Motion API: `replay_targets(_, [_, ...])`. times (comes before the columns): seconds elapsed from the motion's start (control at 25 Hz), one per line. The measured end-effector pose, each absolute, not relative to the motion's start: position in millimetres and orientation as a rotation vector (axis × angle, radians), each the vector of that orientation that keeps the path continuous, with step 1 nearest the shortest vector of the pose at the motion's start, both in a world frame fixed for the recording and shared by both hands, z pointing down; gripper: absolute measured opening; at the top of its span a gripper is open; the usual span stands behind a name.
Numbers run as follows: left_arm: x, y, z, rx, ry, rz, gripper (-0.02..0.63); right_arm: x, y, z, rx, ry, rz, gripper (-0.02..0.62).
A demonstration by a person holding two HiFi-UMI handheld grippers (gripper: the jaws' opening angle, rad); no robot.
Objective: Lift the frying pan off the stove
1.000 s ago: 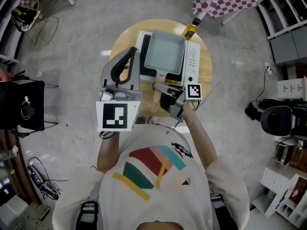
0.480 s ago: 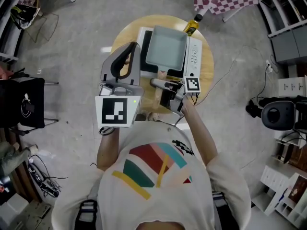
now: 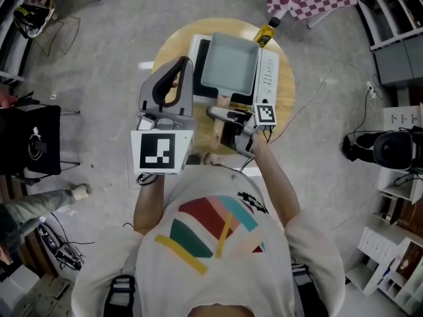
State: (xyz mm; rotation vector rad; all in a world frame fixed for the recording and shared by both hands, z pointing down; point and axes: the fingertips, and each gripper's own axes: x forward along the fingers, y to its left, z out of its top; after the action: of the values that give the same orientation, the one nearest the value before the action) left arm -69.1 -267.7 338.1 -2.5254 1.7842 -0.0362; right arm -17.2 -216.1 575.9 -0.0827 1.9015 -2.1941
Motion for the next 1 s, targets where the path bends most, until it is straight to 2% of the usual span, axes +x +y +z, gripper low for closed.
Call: replay_targets(1.0, [-72.5,-269.3,338.0,-2.529,1.781,-0.045,0.008,-15.5,-218.3,564.2,-0.145,2.033,-2.154,0.032])
